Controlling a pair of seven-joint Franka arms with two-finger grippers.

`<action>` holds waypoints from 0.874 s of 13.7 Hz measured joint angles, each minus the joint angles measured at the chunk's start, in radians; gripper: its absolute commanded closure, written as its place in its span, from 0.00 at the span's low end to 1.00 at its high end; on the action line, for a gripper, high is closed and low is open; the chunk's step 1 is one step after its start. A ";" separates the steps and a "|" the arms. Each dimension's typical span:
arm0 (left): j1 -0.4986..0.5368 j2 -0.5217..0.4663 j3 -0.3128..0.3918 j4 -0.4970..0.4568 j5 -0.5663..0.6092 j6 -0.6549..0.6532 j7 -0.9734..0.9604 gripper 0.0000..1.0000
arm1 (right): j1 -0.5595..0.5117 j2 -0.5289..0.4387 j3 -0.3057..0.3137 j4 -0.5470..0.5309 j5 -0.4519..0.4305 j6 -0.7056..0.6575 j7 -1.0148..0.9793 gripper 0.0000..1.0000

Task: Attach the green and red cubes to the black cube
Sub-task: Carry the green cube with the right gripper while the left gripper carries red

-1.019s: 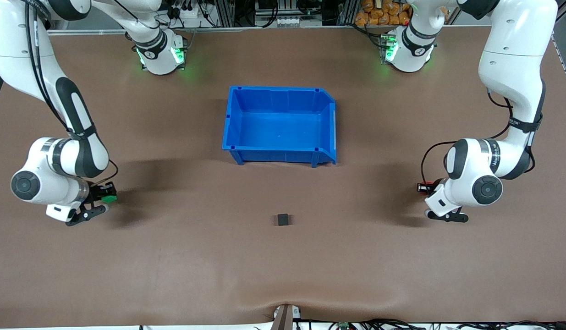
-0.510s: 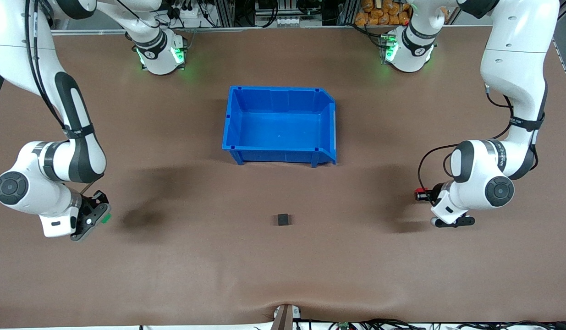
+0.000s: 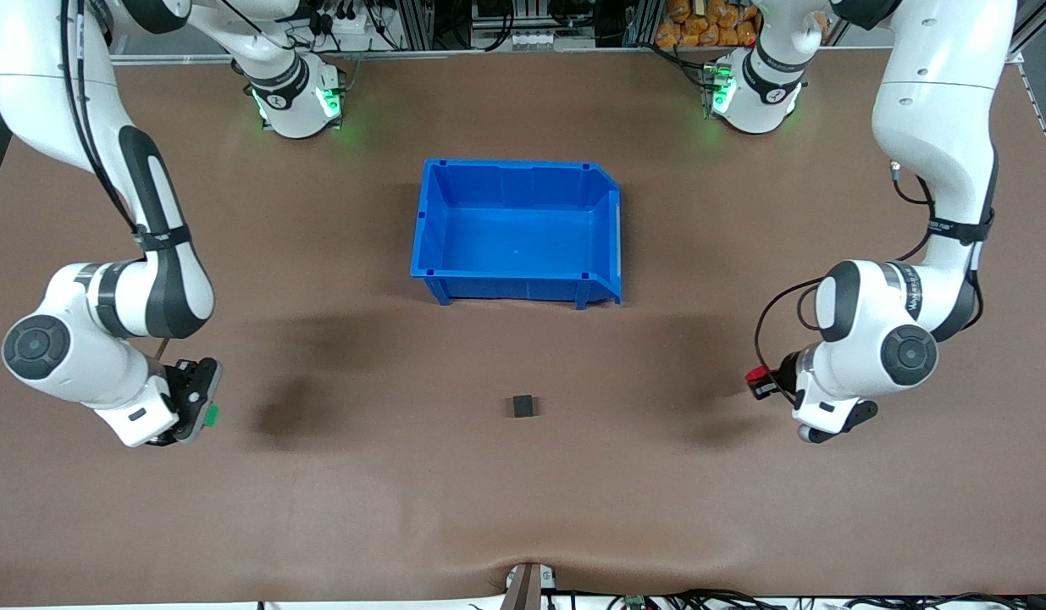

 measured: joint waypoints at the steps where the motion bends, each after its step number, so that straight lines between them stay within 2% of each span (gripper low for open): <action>1: -0.008 0.005 0.000 0.006 -0.060 0.000 -0.019 1.00 | 0.010 0.000 0.003 0.004 0.000 0.000 -0.009 1.00; 2: -0.010 0.010 0.000 0.011 -0.128 0.000 -0.020 1.00 | 0.017 0.001 0.008 0.007 0.000 0.000 -0.013 1.00; 4: -0.012 0.017 0.000 0.017 -0.188 -0.001 -0.020 1.00 | 0.025 0.002 0.024 0.012 0.000 0.000 -0.026 1.00; 6: -0.038 0.022 -0.001 0.033 -0.201 -0.013 -0.068 1.00 | 0.034 0.008 0.042 0.025 0.000 0.002 -0.049 1.00; 9: -0.076 0.068 0.001 0.133 -0.202 -0.112 -0.173 1.00 | 0.066 0.021 0.051 0.058 0.000 0.002 -0.079 1.00; 12: -0.073 0.116 0.006 0.212 -0.221 -0.135 -0.318 1.00 | 0.097 0.034 0.052 0.076 0.000 0.002 -0.133 1.00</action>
